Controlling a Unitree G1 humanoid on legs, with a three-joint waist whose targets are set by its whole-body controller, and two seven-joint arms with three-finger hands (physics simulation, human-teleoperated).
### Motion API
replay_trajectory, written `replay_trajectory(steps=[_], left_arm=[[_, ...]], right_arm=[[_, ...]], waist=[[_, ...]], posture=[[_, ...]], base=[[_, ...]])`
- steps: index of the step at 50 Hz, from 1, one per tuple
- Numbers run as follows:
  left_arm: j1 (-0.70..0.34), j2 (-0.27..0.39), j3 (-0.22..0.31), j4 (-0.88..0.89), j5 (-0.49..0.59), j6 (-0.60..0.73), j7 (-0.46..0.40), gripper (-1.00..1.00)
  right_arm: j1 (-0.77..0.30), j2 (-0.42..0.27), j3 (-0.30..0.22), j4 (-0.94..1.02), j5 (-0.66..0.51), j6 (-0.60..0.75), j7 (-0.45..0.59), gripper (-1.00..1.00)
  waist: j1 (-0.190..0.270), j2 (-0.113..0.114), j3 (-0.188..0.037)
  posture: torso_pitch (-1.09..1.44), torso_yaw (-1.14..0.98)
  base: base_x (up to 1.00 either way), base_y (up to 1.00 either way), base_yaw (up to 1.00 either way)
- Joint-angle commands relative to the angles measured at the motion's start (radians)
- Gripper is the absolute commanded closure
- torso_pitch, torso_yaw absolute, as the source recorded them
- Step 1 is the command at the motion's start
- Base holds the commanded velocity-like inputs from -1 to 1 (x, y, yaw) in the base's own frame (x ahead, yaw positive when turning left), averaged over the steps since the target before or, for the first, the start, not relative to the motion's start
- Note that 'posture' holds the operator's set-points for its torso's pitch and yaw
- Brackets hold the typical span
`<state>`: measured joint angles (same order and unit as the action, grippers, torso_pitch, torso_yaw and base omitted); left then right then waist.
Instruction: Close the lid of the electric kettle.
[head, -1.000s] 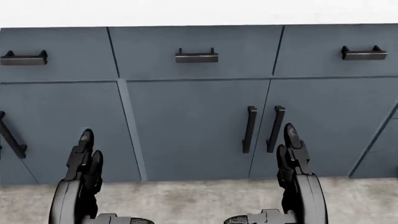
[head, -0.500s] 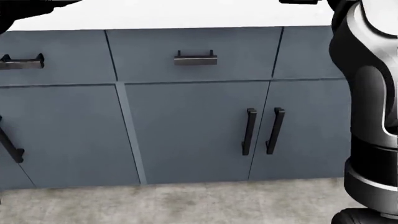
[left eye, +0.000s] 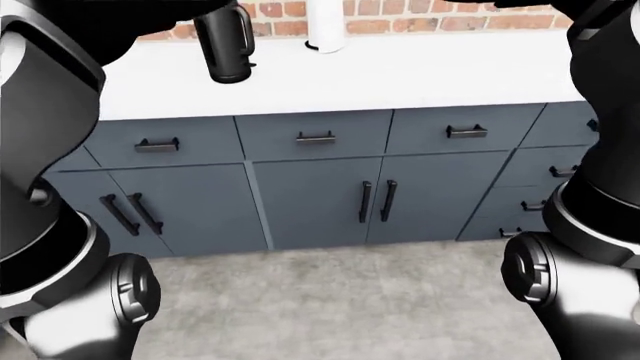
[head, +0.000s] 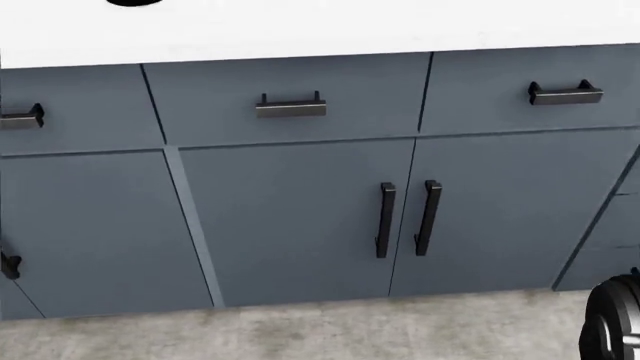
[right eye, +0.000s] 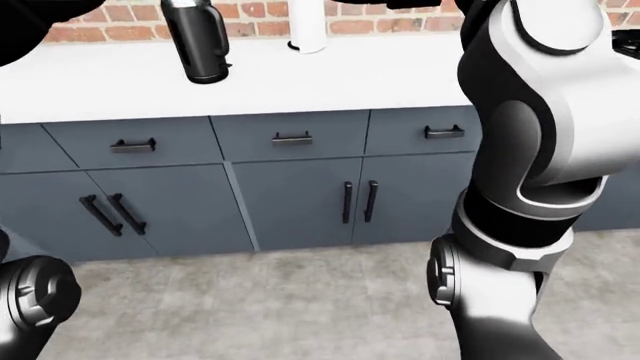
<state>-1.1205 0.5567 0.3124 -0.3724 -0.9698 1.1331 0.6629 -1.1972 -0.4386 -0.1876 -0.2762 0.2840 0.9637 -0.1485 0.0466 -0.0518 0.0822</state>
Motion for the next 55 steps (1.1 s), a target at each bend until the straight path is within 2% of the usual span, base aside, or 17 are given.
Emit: replay_trajectory(steps=[1, 2, 3, 13, 14, 17, 24, 27, 29, 34, 37, 39, 41, 45, 46, 49, 55], left_arm=[[-0.008, 0.007, -0.015, -0.001, -0.039, -0.042, 0.005, -1.00], [-0.014, 0.014, -0.014, -0.006, -0.057, -0.039, 0.017, -1.00], [-0.014, 0.019, -0.016, -0.008, -0.069, -0.043, 0.024, -1.00], [0.000, 0.042, -0.037, -0.001, -0.101, -0.081, 0.042, -1.00], [0.002, 0.043, -0.038, 0.003, -0.099, -0.087, 0.039, -1.00], [0.002, 0.048, -0.038, -0.002, -0.109, -0.086, 0.046, -1.00], [0.003, 0.056, -0.040, 0.002, -0.115, -0.091, 0.050, -1.00], [0.009, 0.055, -0.040, 0.001, -0.113, -0.094, 0.049, -1.00], [0.002, 0.060, -0.035, -0.004, -0.126, -0.091, 0.059, -1.00], [0.013, 0.056, -0.046, 0.004, -0.111, -0.105, 0.049, -1.00], [0.005, 0.058, -0.046, 0.008, -0.108, -0.103, 0.046, -1.00], [0.004, 0.057, -0.044, 0.007, -0.109, -0.101, 0.046, -1.00], [0.003, 0.062, -0.037, 0.008, -0.113, -0.099, 0.047, -1.00], [0.002, 0.064, -0.035, 0.008, -0.120, -0.099, 0.052, -1.00], [0.000, 0.067, -0.034, 0.007, -0.125, -0.098, 0.054, -1.00], [0.004, 0.070, -0.036, 0.014, -0.122, -0.107, 0.050, -1.00], [0.001, 0.075, -0.036, 0.012, -0.130, -0.105, 0.058, -1.00]], right_arm=[[-0.012, -0.004, -0.008, -0.001, -0.002, -0.009, 0.002, -1.00], [-0.013, -0.002, -0.006, -0.010, -0.001, 0.000, -0.001, -1.00], [-0.013, 0.000, -0.002, -0.017, -0.001, 0.003, -0.001, -1.00], [-0.002, 0.010, 0.003, -0.005, -0.017, -0.008, 0.010, -1.00], [0.001, 0.012, 0.006, -0.004, -0.020, -0.010, 0.012, -1.00], [0.002, 0.013, 0.011, -0.008, -0.030, -0.006, 0.014, -1.00], [0.003, 0.026, 0.014, -0.010, -0.054, -0.007, 0.025, -1.00], [0.005, 0.031, 0.015, -0.022, -0.058, 0.002, 0.025, -1.00], [0.001, 0.028, 0.012, -0.034, -0.058, 0.002, 0.029, -1.00], [0.009, 0.027, 0.020, -0.021, -0.072, -0.017, 0.038, -1.00], [0.007, 0.023, 0.024, -0.023, -0.082, -0.031, 0.049, -1.00], [0.004, 0.024, 0.020, -0.027, -0.087, -0.026, 0.053, -1.00], [0.001, 0.031, 0.009, -0.029, -0.084, -0.027, 0.053, -1.00], [0.011, 0.026, 0.000, -0.018, -0.082, -0.015, 0.037, -1.00], [0.014, 0.030, -0.011, -0.020, -0.077, -0.023, 0.030, -1.00], [0.025, 0.017, 0.013, -0.027, -0.102, -0.028, 0.028, -1.00], [0.019, 0.015, 0.017, -0.050, -0.113, -0.013, 0.053, -1.00]], waist=[[-0.003, -0.012, -0.007], [-0.006, -0.062, -0.030], [-0.009, -0.034, -0.001], [-0.036, 0.073, -0.066], [-0.032, 0.116, -0.055], [-0.029, 0.126, -0.023], [-0.027, 0.080, -0.033], [-0.034, -0.031, -0.053], [-0.036, -0.012, 0.005], [-0.043, 0.014, 0.021], [-0.043, 0.041, -0.011], [-0.011, 0.001, -0.040], [-0.001, -0.002, -0.011], [-0.017, 0.136, -0.045], [-0.030, 0.096, -0.024], [-0.013, 0.115, -0.064], [-0.022, 0.083, -0.051]], posture=[[0.00, 0.00], [0.00, 0.00], [0.00, 0.00], [0.00, 0.00], [0.00, 0.00], [0.00, 0.00], [0.00, 0.00], [0.00, 0.00], [0.00, 0.00], [0.00, 0.00], [0.00, 0.00], [0.00, 0.00], [0.00, 0.00], [0.00, 0.00], [0.00, 0.00], [0.00, 0.00], [0.00, 0.00]], base=[[1.00, 0.00, 0.00], [1.00, 0.00, 0.00], [1.00, 0.00, 0.00], [0.96, 0.00, 0.00], [0.73, 0.00, 0.00], [0.58, 0.00, 0.00], [0.39, 0.03, 0.00], [0.18, 0.02, 0.00], [0.00, 0.00, 0.00], [0.00, 0.00, 0.00], [0.00, 0.33, 0.00], [0.00, 1.00, 0.00], [0.00, 0.50, 0.00], [0.00, 0.00, 0.00], [0.00, 0.00, 0.00], [0.00, 0.00, 0.67], [0.00, 0.00, 1.00]])
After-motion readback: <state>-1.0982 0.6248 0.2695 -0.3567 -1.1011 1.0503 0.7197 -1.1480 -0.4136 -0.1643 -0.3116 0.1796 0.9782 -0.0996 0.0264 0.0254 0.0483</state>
